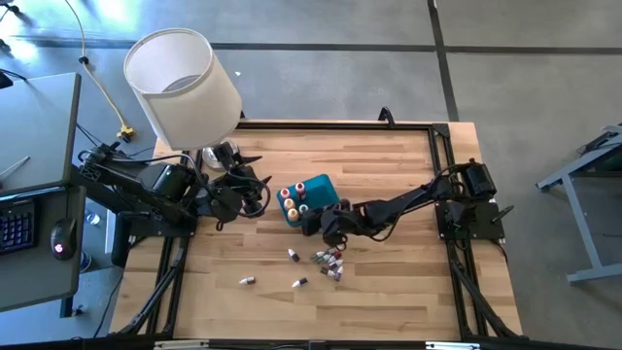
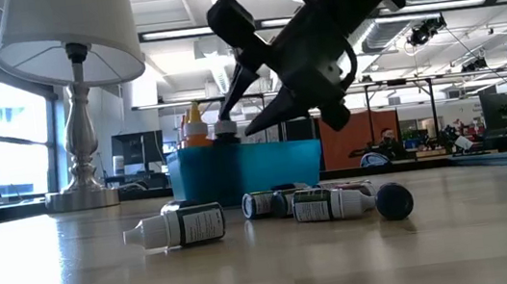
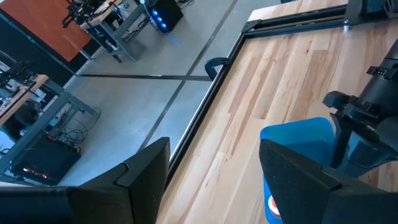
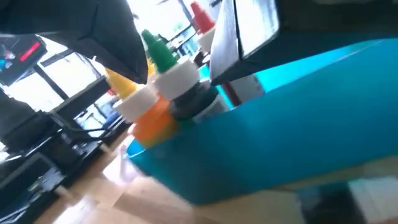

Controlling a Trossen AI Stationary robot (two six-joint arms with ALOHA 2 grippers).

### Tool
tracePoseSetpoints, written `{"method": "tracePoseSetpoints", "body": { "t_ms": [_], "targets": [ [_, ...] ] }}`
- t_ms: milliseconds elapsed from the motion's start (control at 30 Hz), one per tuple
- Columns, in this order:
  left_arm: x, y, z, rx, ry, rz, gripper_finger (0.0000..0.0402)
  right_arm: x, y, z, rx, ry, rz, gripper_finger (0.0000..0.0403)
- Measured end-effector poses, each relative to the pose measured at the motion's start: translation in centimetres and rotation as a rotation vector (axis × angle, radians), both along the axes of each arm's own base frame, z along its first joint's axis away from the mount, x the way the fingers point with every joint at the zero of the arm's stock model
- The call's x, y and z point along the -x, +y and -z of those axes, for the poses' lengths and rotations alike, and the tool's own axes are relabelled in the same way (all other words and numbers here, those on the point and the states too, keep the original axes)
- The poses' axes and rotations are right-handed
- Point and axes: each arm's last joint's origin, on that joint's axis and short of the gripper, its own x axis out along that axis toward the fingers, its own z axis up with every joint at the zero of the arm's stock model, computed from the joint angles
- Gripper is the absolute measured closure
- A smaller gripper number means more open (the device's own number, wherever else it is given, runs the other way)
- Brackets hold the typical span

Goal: Pick & Place food coloring
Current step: Put the large green food coloring bottle into the bin, then put the top small blue food coloring bottle into the bin

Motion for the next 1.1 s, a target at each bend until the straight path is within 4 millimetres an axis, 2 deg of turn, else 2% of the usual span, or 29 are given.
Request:
{"method": "tracePoseSetpoints", "body": {
  "t_ms": [133, 233, 333, 433, 500, 600, 733, 800, 867, 1000, 1100],
  "targets": [
    [0.0, 0.0, 0.0, 0.002, -0.002, -0.002, 0.0158, -0.4, 0.1, -0.6, -0.032, -0.103, 0.055, 0.0239],
    [0.0, 0.0, 0.0, 0.003, -0.002, -0.001, 0.0158, -0.3, 0.3, -1.8, -0.053, -0.205, 0.134, 0.0244],
    [0.0, 0.0, 0.0, 0.012, 0.001, 0.009, 0.0158, 0.4, 0.4, -3.6, -0.090, -0.278, 0.219, 0.0250],
    [0.0, -0.1, 0.1, 0.023, 0.003, 0.018, 0.0158, 1.8, 0.7, -5.7, -0.208, -0.336, 0.296, 0.0259],
    [0.0, -0.1, 0.1, 0.032, 0.006, 0.027, 0.0158, 3.1, 1.0, -6.9, -0.363, -0.352, 0.342, 0.0264],
    [-0.1, -0.1, 0.1, 0.044, 0.003, 0.031, 0.0158, 5.3, 1.2, -8.0, -0.749, -0.305, 0.450, 0.0266],
    [-0.1, -0.1, 0.1, 0.070, -0.020, 0.017, 0.0158, 7.2, 1.6, -8.3, -1.319, -0.051, 0.621, 0.0266],
    [-0.1, -0.1, 0.2, 0.081, -0.023, 0.021, 0.0158, 7.3, 2.1, -8.1, -1.493, 0.029, 0.664, 0.0266],
    [-0.2, -0.2, 0.4, 0.100, -0.016, 0.035, 0.0158, 7.4, 2.9, -6.8, -1.574, 0.075, 0.669, 0.0266],
    [-0.3, -0.3, 1.3, 0.134, -0.010, 0.031, 0.0158, 7.5, 4.3, -2.0, -1.571, 0.086, 0.674, 0.0266],
    [-0.3, -0.3, 2.0, 0.132, 0.011, 0.028, 0.0158, 7.0, 4.4, -0.4, -1.594, -0.028, 0.652, 0.0266]
  ]
}}
